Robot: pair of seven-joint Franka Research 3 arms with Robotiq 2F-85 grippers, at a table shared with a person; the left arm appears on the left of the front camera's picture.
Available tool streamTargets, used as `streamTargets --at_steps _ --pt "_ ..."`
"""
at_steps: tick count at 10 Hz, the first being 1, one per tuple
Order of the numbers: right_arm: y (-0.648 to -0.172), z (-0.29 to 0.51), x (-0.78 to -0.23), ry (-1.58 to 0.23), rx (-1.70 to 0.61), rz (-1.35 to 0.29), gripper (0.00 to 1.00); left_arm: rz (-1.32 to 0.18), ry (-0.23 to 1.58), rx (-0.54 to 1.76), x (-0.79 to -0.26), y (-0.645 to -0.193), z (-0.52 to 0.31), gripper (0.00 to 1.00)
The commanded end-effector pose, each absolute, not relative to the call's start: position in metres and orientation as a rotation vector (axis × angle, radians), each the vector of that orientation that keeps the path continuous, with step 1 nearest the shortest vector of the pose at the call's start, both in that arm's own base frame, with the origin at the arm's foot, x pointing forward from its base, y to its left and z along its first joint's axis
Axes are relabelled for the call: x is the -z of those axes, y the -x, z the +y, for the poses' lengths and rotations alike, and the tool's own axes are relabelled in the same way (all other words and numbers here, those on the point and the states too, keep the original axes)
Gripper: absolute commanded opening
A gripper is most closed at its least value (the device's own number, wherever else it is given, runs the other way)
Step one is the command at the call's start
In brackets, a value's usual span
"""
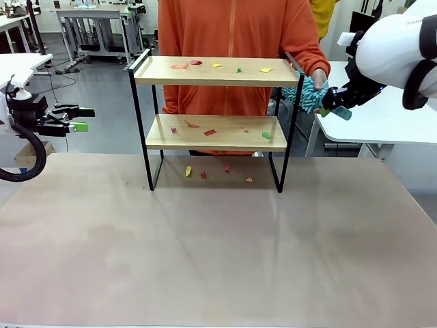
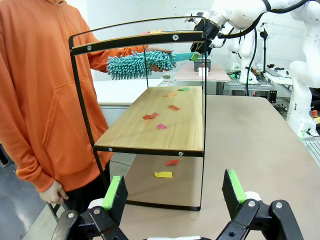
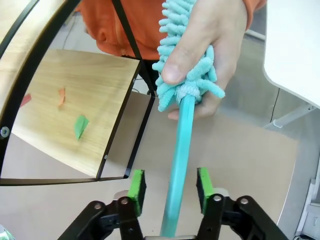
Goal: Clean the shelf.
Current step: Pick up the Duster handed by the human.
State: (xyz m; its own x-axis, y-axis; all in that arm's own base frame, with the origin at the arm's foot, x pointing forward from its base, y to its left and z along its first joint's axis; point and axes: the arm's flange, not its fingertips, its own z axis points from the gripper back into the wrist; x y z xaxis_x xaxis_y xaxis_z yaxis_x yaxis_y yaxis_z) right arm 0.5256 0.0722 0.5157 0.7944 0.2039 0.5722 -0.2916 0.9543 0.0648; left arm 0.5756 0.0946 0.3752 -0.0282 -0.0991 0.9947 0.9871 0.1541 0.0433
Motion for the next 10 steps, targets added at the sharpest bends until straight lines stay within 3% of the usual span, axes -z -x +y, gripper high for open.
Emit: streamTargets --at_steps 1,3,10 --pt "-0.533 0.072 -0.528 -0.122 -0.239 -0.588 0.13 -1.233 1.002 1.169 -0.376 -0.575 0.095 1.0" --pt "-0.535 0.072 -0.538 -0.103 -0.237 -0.589 0.0 -1.233 1.002 1.169 -0.376 -0.575 0.095 1.0" --pt "-0.534 0.067 -0.537 -0.072 -0.157 -0.589 0.0 -1.233 1.002 1.169 -0.376 -0.575 0.095 1.0"
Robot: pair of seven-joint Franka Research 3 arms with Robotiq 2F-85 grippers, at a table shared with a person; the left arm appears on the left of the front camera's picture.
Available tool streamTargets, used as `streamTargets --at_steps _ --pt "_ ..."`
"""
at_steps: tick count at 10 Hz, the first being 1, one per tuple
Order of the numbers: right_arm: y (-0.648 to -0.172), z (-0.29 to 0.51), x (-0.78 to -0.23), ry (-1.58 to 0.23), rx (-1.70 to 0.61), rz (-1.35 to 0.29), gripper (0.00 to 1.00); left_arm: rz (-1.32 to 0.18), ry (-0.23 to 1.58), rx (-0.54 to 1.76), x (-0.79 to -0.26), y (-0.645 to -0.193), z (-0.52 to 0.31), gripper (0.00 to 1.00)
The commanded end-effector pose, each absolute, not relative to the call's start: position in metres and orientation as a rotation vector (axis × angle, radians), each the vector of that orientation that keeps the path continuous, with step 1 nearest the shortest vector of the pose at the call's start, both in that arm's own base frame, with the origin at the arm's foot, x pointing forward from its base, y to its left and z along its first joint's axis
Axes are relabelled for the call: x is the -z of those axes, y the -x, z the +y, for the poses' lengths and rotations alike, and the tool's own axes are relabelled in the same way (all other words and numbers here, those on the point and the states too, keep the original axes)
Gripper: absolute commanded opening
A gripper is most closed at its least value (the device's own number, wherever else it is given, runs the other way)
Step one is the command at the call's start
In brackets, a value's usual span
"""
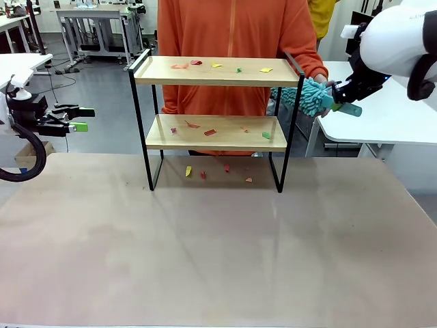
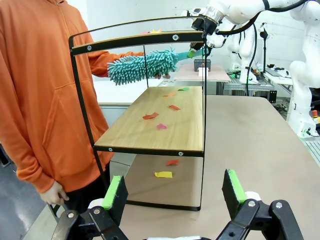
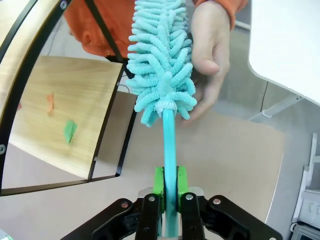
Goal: Clean the shelf.
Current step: Pick up the Duster handed by the human, then clean the specific section of the Shelf indicated by the human with the Duster.
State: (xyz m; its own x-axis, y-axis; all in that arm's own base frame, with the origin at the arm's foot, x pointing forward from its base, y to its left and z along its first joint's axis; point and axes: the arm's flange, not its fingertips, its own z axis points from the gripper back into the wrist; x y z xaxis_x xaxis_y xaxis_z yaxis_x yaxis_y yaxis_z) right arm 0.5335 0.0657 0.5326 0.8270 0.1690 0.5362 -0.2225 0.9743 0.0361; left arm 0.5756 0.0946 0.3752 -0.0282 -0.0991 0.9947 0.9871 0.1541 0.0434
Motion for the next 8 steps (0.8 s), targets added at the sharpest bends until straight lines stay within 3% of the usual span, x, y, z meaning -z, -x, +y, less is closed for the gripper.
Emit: streamTargets --at_steps 1,2,8 --pt "-0.532 0.0663 -0.5364 -0.001 -0.185 -0.617 0.0 -1.233 1.002 1.169 -0.3764 -0.5753 0.0952 1.0" --pt "-0.5335 0.0657 -0.5326 -0.099 -0.208 -0.56 0.0 -1.233 1.002 1.169 -0.3764 -0.5753 0.0952 1.0" --pt "-0.5335 0.0657 -0.5326 -0.099 -0.208 -0.56 0.0 -1.233 1.002 1.169 -0.3764 -0.5753 0.0952 1.0"
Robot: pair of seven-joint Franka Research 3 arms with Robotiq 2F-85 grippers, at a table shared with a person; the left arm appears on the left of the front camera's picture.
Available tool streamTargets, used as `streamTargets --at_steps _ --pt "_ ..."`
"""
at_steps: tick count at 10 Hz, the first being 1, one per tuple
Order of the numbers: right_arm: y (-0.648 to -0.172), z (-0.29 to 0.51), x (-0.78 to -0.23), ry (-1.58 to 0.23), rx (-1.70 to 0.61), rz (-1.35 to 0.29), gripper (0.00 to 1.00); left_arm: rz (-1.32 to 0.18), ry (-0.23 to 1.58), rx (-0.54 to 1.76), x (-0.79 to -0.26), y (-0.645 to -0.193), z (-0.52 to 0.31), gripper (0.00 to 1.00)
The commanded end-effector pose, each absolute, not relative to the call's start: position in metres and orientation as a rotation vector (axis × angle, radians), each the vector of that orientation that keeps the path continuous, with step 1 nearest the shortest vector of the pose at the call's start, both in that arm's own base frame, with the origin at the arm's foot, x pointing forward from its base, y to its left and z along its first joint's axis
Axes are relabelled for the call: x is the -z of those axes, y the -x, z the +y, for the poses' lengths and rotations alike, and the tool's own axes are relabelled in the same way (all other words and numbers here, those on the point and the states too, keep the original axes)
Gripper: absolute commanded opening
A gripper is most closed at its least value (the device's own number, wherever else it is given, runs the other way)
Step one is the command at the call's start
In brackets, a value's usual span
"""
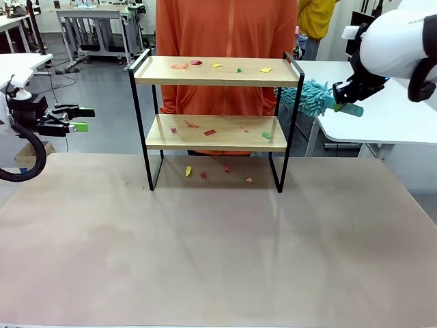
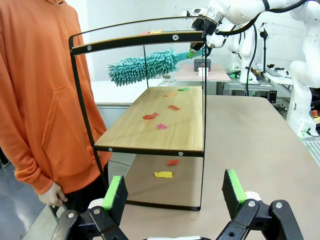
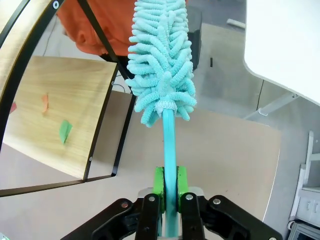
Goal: Clean the shelf.
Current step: Clean the specific section of the Shelf indicated by the human with the Duster.
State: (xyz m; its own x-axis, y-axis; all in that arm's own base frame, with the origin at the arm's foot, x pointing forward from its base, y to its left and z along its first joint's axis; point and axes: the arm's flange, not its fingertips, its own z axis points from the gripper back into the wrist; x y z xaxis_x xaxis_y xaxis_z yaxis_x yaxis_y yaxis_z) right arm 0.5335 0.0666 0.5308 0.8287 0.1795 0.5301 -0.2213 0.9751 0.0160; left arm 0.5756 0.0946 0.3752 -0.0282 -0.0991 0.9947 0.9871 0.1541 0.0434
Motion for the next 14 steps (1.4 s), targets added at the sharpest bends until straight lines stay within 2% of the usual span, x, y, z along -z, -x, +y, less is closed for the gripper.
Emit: streamTargets --at_steps 1,2,6,10,12,14 --pt "-0.533 0.066 -0.533 -0.099 -0.208 -0.56 0.0 -1.233 1.002 1.169 -0.376 -0.575 0.095 1.0" --pt "-0.533 0.067 -0.531 -0.078 -0.213 -0.555 0.13 -1.233 1.002 1.169 -0.376 -0.575 0.095 1.0" --pt "-0.483 0.008 -0.551 -0.126 -0.398 -0.558 0.13 -1.233 1.002 1.169 -0.376 -0.575 0.095 1.0" --pt "-0.414 -0.08 -0.577 -0.137 -0.475 -0.517 0.13 -1.233 1.002 1.169 -0.376 -0.575 0.095 1.0" --pt "-0.381 -0.113 -0.586 -0.116 -0.537 -0.48 0.13 -1.233 1.002 1.169 -0.376 -0.575 0.095 1.0" --pt "-0.348 -0.131 -0.587 -0.183 -0.658 -0.401 0.13 -1.233 1.002 1.169 -0.376 -0.575 0.095 1.0"
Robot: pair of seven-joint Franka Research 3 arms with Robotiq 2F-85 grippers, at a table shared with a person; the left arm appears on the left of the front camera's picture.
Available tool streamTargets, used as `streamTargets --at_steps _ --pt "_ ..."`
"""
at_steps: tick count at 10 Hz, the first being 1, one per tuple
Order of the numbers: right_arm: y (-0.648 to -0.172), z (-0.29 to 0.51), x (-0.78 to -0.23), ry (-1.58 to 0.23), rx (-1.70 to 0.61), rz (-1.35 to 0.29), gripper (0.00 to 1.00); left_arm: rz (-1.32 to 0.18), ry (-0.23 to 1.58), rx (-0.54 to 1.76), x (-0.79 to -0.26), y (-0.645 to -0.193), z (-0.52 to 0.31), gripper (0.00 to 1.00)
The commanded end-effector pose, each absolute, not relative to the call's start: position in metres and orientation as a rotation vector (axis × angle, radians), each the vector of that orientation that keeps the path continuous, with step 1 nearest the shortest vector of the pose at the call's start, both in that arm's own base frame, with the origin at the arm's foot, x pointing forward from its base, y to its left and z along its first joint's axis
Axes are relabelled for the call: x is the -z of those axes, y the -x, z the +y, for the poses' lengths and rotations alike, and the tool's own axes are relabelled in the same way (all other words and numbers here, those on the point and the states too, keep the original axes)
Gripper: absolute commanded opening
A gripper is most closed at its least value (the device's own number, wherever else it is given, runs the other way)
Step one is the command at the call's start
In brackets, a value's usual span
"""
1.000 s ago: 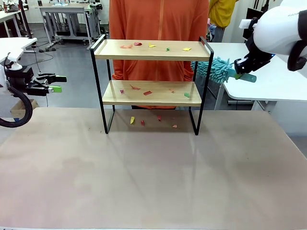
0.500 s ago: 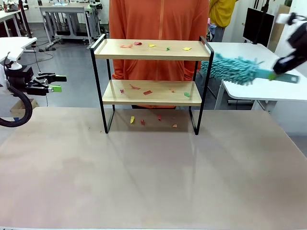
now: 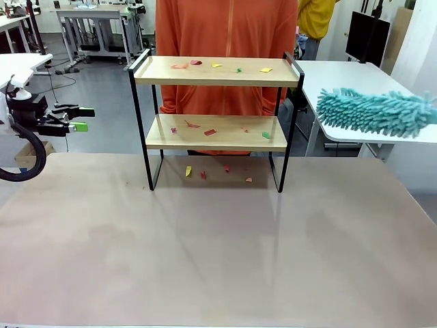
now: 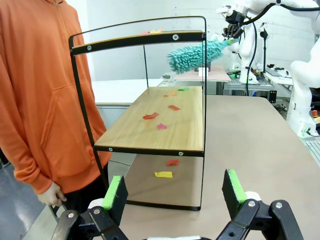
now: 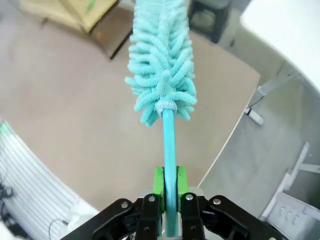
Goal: Clean the shelf.
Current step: Clean the specific section of the Shelf indicated by the human with the Duster.
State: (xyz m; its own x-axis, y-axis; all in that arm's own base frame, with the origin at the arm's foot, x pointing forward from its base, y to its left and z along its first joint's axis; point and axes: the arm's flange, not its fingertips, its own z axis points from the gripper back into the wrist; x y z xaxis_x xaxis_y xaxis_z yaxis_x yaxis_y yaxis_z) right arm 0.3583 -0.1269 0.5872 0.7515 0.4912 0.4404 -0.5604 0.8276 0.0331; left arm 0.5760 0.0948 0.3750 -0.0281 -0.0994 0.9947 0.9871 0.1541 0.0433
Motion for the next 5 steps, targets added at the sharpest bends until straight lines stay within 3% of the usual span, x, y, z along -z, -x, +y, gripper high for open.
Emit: streamTargets --at_steps 1,5 --pt "-0.331 -0.135 -0.595 -0.211 -0.73 -0.337 0.13 -1.233 1.002 1.169 -0.376 -0.575 0.095 1.0" --pt "-0.306 -0.093 -0.562 -0.254 -1.089 -0.146 0.13 -1.233 1.002 1.169 -0.376 -0.575 0.095 1.0"
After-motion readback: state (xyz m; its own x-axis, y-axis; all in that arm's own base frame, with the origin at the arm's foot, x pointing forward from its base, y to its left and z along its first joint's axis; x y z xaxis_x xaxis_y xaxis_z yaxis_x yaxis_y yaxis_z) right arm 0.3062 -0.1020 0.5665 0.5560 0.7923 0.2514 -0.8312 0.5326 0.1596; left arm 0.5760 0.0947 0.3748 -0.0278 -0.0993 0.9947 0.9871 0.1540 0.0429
